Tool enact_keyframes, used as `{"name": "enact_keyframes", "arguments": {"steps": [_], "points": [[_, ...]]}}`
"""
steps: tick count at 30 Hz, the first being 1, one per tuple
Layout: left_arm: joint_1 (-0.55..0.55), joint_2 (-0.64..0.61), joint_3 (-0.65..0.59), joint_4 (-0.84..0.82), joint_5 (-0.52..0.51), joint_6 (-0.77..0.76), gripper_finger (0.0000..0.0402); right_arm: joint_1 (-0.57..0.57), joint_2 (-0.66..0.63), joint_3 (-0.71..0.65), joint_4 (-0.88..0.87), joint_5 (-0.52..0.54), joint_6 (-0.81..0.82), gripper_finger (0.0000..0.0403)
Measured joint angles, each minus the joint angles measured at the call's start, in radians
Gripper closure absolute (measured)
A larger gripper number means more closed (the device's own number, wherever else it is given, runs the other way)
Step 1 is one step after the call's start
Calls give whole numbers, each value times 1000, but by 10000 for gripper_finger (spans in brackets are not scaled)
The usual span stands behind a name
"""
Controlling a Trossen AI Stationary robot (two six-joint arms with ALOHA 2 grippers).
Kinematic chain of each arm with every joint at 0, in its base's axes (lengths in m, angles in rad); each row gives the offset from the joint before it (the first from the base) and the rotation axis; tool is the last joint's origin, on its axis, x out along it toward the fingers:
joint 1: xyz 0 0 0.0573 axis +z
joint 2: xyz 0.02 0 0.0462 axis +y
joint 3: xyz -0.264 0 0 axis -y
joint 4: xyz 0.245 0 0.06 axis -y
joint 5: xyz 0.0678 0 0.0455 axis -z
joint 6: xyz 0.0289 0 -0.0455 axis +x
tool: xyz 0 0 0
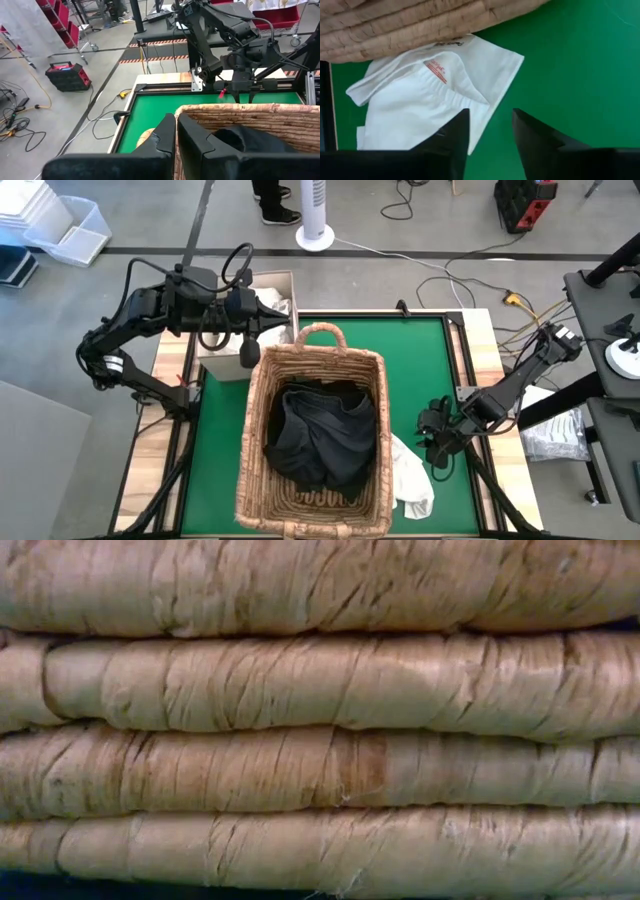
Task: Pick & Place Cloths
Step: Put the white shorts into the gray laundry organizer
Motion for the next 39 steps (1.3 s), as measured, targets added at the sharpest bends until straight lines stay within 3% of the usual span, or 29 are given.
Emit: {"name": "enact_keyframes", "arguments": {"steps": [7, 15, 39], "points": [[1, 0, 0, 0, -2, 4, 401, 18, 84, -1, 94, 0, -12, 199], [2, 0, 0, -1, -3, 16, 401, 37, 221, -1, 169, 1, -9, 162], [2, 0, 0, 3, -4, 18, 401, 52, 411, -43, 316, 6, -7, 161]]}}
